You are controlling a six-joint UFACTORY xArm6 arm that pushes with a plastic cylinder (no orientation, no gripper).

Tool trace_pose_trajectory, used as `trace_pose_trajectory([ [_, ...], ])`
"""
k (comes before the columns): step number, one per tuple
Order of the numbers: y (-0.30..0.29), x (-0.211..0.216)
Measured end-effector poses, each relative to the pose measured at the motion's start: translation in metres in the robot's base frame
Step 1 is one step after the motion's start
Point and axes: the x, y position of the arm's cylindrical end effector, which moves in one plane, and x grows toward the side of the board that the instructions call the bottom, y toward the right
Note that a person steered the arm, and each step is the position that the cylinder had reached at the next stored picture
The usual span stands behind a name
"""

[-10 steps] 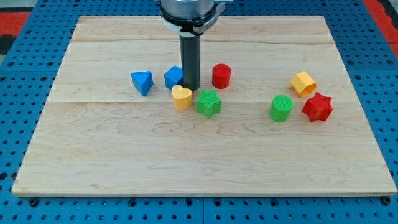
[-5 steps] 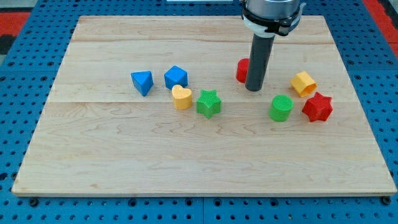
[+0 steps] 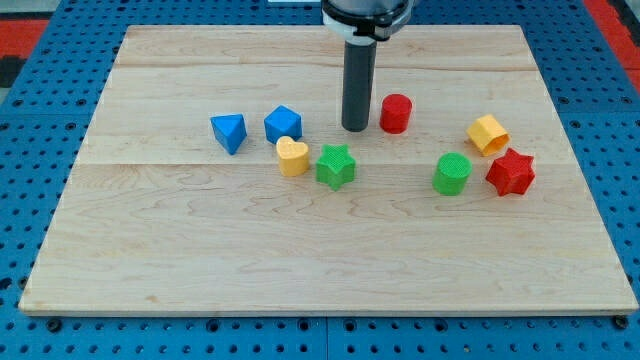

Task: Move red circle into blue cube

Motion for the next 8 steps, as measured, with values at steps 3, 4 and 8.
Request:
trace_pose_trajectory([
  [3,0.033,-0.048],
  [4,0.089,-0.053],
  [8,-0.035,0.003],
])
